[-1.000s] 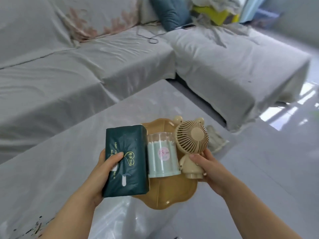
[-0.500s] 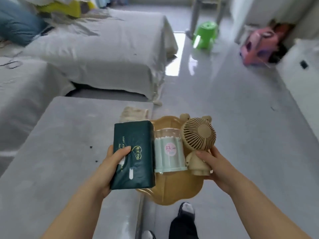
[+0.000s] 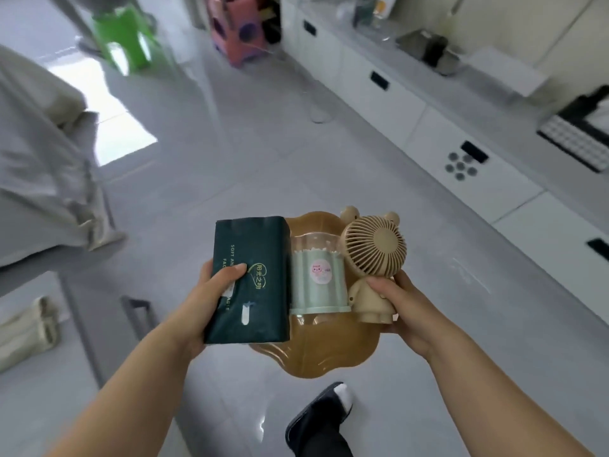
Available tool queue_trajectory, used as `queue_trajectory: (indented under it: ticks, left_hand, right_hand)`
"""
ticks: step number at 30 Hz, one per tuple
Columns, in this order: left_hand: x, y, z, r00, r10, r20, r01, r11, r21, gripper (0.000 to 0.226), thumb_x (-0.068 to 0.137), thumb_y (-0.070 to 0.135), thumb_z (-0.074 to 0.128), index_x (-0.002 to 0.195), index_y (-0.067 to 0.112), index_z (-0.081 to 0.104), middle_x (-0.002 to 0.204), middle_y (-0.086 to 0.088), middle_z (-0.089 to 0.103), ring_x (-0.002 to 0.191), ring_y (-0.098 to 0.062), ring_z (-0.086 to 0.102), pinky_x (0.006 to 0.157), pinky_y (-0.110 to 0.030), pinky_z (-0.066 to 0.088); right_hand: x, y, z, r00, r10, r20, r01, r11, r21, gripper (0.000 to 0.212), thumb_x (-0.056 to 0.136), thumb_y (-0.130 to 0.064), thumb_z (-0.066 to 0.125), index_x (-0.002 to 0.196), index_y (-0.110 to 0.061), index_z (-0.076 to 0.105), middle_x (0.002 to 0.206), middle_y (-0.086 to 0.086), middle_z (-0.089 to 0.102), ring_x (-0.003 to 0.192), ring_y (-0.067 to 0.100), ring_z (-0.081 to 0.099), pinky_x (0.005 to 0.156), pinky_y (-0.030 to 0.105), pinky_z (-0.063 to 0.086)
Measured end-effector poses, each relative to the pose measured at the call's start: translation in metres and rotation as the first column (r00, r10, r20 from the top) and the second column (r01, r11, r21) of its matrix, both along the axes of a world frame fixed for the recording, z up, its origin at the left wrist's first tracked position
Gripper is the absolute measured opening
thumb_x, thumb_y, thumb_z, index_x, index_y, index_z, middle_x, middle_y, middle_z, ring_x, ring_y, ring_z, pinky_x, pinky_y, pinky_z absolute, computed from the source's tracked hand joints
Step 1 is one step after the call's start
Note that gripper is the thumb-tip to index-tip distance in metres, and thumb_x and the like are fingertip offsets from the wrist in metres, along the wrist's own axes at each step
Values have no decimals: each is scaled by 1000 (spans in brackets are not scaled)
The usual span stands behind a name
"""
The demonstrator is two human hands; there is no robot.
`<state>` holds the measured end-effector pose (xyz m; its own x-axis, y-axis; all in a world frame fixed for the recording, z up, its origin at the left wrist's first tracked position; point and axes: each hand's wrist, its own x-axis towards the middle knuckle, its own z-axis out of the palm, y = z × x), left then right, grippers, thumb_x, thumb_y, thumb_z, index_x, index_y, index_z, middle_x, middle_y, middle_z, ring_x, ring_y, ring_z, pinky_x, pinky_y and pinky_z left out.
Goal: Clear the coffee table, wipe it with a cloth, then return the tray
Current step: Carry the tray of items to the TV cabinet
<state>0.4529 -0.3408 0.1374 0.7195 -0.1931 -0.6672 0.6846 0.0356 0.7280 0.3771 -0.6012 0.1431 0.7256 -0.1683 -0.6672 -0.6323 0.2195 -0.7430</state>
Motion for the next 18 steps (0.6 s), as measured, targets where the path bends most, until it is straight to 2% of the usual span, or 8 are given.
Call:
queue_trajectory:
  ticks: [3, 5, 11, 15, 18]
  left_hand:
    - [35, -55, 2, 998, -66, 12, 66, 998, 14, 18, 79, 32, 57, 96, 33, 50, 74, 1, 73, 58, -17, 70, 44, -31, 52]
    - [57, -90, 3, 992, -125, 21, 124, 992, 5, 17, 79, 32, 57, 95, 34, 50, 67, 6, 74, 58, -17, 70, 44, -31, 52]
    - [137, -197, 8, 964, -263, 41, 264, 964, -28, 19, 79, 31, 58, 96, 33, 51, 71, 1, 73, 59, -18, 70, 45, -29, 53]
    - [215, -266, 8, 938, -341, 56, 344, 938, -52, 19, 79, 30, 59, 96, 31, 51, 66, 4, 74, 58, -17, 70, 45, -28, 53]
    - [286, -316, 10, 911, -409, 57, 413, 909, -64, 24, 78, 31, 60, 99, 32, 51, 71, 2, 74, 62, -19, 70, 47, -30, 54]
  right_hand:
    - [11, -47, 4, 998, -68, 14, 68, 998, -15, 13, 85, -29, 56, 94, -35, 49, 101, -6, 60, 85, 13, 61, 65, 32, 52]
    - [21, -79, 6, 993, -118, 27, 118, 993, -10, 14, 85, -29, 56, 95, -34, 49, 102, -6, 60, 86, 13, 61, 65, 32, 52]
    - [66, -165, 10, 962, -268, 44, 268, 963, -2, 22, 84, -30, 57, 103, -34, 49, 104, -5, 61, 89, 13, 61, 64, 32, 51]
    - [127, -221, 10, 941, -333, 60, 334, 942, -10, 27, 84, -30, 57, 109, -31, 48, 104, -3, 61, 89, 14, 61, 64, 32, 51]
    - [186, -261, 10, 920, -388, 65, 390, 921, -21, 27, 84, -30, 56, 110, -30, 48, 106, -2, 61, 89, 15, 62, 64, 32, 50]
